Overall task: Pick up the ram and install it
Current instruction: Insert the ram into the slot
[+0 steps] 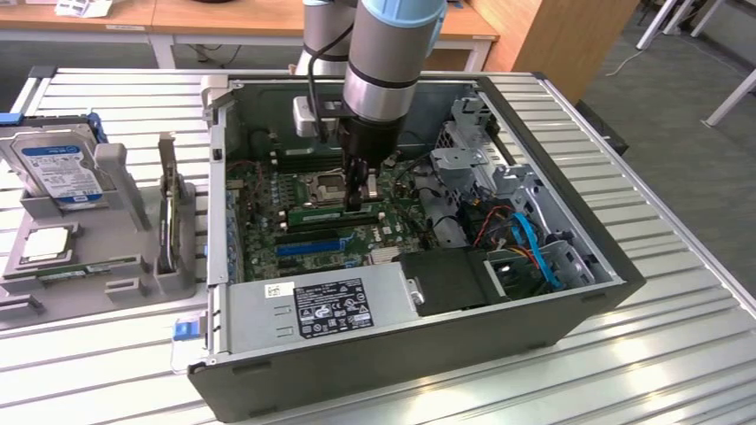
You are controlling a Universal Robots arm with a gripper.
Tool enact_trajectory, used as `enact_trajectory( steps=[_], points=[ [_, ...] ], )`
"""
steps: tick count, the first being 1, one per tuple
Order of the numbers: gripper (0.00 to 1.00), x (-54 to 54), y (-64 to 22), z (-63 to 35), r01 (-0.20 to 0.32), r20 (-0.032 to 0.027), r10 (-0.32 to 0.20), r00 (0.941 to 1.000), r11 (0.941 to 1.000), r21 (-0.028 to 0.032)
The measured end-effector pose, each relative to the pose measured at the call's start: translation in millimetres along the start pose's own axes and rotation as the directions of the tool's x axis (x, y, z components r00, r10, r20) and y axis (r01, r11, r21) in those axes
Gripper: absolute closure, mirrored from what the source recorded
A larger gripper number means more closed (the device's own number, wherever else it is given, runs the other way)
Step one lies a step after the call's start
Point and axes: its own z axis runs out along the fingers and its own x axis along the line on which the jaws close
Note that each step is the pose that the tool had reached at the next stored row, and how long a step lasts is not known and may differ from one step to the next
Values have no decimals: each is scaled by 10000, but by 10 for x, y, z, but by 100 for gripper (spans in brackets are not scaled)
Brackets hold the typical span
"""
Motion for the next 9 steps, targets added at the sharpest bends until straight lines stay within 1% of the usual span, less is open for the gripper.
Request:
enact_trajectory(
  steps=[9],
  points=[
    [89,-1,-1,8,-57,4,57,10000,10000,2]
  ],
)
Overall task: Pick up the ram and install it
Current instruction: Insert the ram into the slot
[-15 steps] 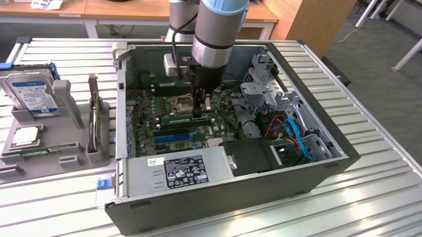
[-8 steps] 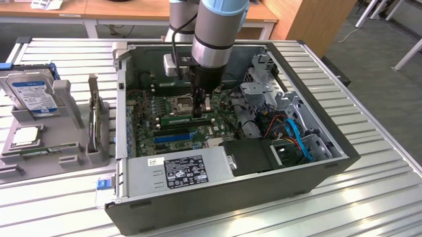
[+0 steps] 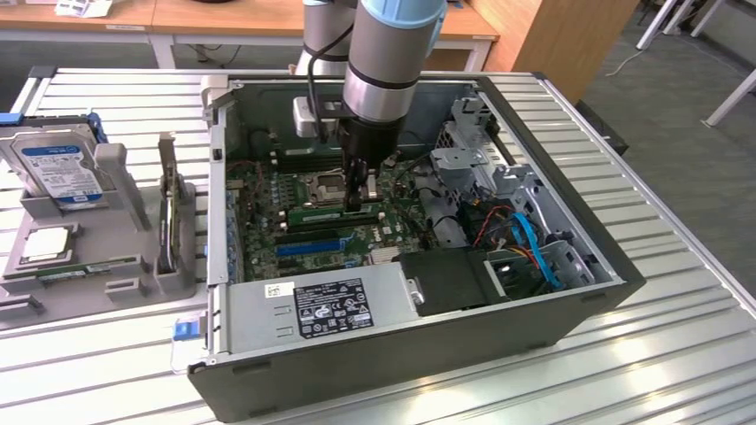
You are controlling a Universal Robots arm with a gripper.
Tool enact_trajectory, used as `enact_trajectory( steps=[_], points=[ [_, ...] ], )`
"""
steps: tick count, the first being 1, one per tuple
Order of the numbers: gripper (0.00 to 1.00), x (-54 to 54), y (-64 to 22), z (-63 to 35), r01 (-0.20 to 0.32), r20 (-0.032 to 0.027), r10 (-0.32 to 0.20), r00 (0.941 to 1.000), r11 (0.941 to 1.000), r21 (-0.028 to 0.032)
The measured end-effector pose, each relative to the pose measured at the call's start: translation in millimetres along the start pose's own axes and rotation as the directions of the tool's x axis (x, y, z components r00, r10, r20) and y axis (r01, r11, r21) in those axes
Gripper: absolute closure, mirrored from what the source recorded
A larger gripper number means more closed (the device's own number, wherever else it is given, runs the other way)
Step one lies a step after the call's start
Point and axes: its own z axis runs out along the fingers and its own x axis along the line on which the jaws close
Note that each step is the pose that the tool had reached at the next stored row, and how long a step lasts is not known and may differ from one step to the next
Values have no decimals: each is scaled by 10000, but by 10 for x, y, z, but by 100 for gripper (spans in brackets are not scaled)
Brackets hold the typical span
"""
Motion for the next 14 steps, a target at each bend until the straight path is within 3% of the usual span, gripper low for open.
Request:
enact_trajectory(
  steps=[14],
  points=[
    [89,1,-1,17,-7,0,7,10000,10000,0]
  ],
)
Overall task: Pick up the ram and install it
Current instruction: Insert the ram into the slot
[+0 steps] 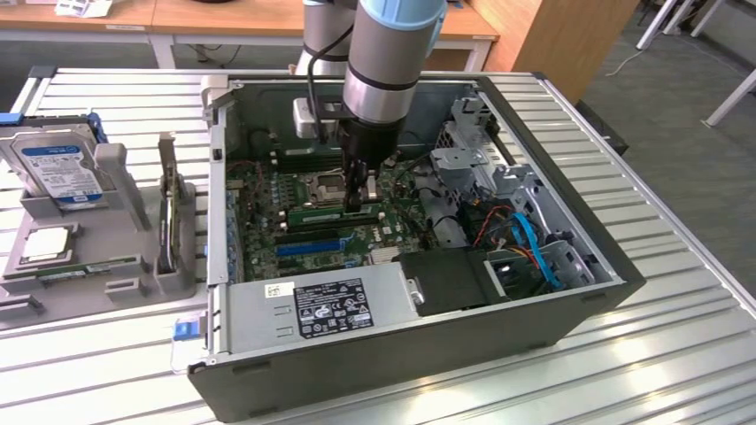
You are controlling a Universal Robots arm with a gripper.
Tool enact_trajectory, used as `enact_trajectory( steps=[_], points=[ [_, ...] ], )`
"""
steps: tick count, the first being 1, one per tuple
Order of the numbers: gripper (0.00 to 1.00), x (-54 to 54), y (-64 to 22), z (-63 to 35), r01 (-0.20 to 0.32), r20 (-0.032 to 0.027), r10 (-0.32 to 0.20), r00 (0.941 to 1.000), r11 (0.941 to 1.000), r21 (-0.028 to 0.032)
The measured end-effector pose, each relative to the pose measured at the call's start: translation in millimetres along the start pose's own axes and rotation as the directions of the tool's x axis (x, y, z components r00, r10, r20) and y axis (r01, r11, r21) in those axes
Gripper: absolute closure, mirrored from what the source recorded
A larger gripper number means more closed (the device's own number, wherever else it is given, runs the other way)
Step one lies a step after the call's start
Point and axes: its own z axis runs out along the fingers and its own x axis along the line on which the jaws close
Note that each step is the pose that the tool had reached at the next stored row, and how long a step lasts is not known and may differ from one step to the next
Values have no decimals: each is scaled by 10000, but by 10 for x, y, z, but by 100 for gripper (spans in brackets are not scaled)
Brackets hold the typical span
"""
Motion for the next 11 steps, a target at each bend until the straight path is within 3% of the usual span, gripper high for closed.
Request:
enact_trajectory(
  steps=[11],
  points=[
    [89,1,-2,38,-1,1,1,10000,10000,0]
  ],
)
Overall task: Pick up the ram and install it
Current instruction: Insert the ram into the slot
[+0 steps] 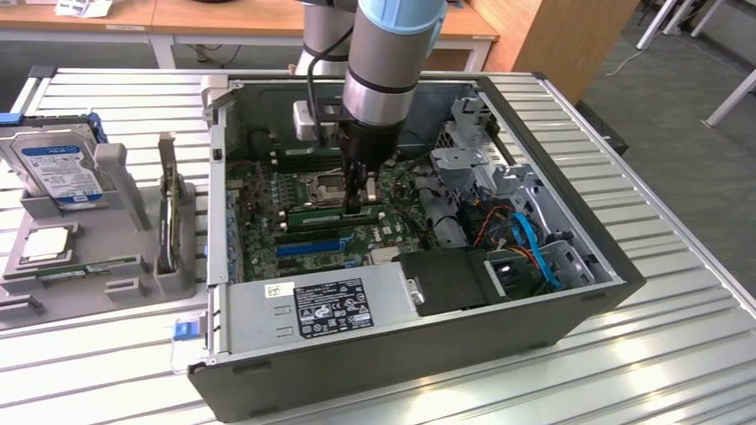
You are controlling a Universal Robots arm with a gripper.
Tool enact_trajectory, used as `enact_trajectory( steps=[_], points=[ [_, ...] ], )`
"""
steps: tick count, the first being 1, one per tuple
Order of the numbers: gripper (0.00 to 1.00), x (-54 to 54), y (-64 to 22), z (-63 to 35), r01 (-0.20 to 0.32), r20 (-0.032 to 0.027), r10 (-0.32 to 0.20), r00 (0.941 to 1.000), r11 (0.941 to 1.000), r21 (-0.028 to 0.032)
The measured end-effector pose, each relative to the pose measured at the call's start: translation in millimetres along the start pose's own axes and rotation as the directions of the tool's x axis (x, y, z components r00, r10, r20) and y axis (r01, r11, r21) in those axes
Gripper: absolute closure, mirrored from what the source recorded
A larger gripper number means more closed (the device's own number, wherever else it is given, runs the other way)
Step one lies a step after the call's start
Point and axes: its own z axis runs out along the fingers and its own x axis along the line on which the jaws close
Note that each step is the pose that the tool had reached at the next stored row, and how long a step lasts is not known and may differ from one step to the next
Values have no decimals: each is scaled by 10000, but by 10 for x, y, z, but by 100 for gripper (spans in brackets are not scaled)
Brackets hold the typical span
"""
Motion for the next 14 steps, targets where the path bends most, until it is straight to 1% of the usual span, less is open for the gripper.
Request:
enact_trajectory(
  steps=[4,13,14],
  points=[
    [89,1,-1,22,-4,-1,4,10000,10000,-1],
    [88,0,-1,24,-4,1,4,10000,10000,1],
    [81,0,-1,24,-4,1,4,10000,10000,0]
  ],
)
